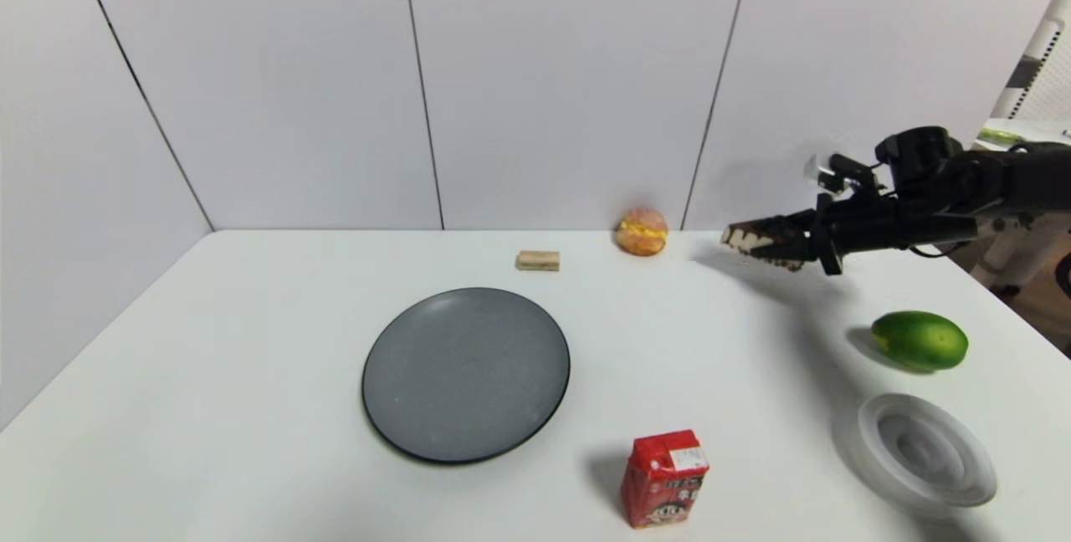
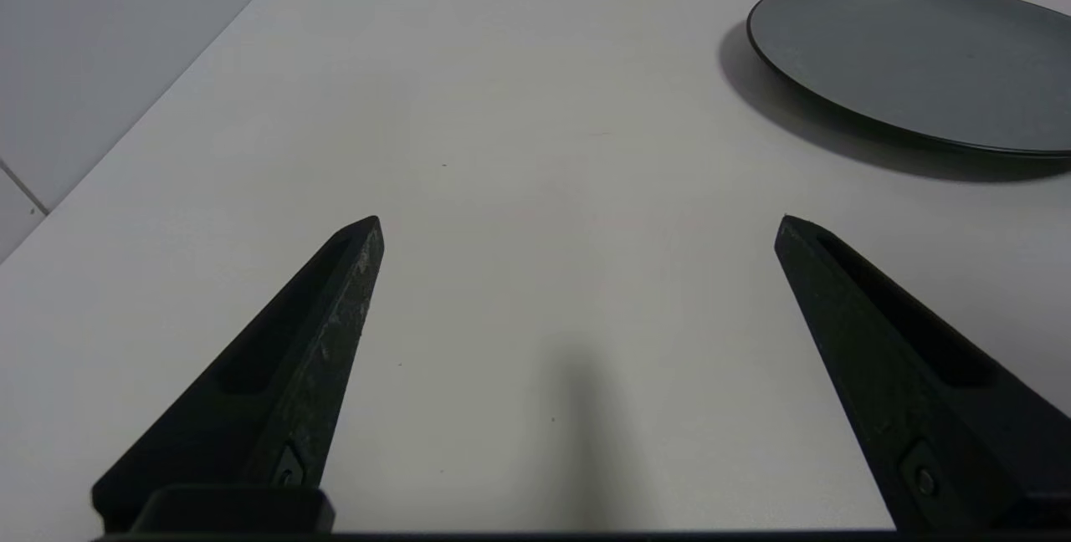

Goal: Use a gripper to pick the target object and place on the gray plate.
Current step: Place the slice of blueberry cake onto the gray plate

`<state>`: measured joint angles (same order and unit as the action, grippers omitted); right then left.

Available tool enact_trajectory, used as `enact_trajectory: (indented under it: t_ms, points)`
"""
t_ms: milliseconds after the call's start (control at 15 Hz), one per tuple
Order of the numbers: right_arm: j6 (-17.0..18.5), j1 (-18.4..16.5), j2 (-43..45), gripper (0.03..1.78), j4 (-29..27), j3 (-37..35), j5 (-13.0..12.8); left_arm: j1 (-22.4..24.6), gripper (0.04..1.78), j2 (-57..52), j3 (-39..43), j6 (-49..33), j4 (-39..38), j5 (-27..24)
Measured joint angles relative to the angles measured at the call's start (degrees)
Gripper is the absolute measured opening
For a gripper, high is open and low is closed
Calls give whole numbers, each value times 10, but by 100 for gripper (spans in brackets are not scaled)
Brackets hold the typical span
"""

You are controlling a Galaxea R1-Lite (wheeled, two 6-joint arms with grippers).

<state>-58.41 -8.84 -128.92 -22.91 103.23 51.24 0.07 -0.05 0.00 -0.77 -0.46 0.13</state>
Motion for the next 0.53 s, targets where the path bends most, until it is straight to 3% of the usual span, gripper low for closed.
enact_trajectory:
  t_ms: [200, 533]
  points:
    - [3, 44, 73, 79, 0, -56, 28, 0, 169, 0, 0, 0, 0, 0]
    - [5, 168, 162, 79, 7, -160, 38, 0, 169, 0, 0, 0, 0, 0]
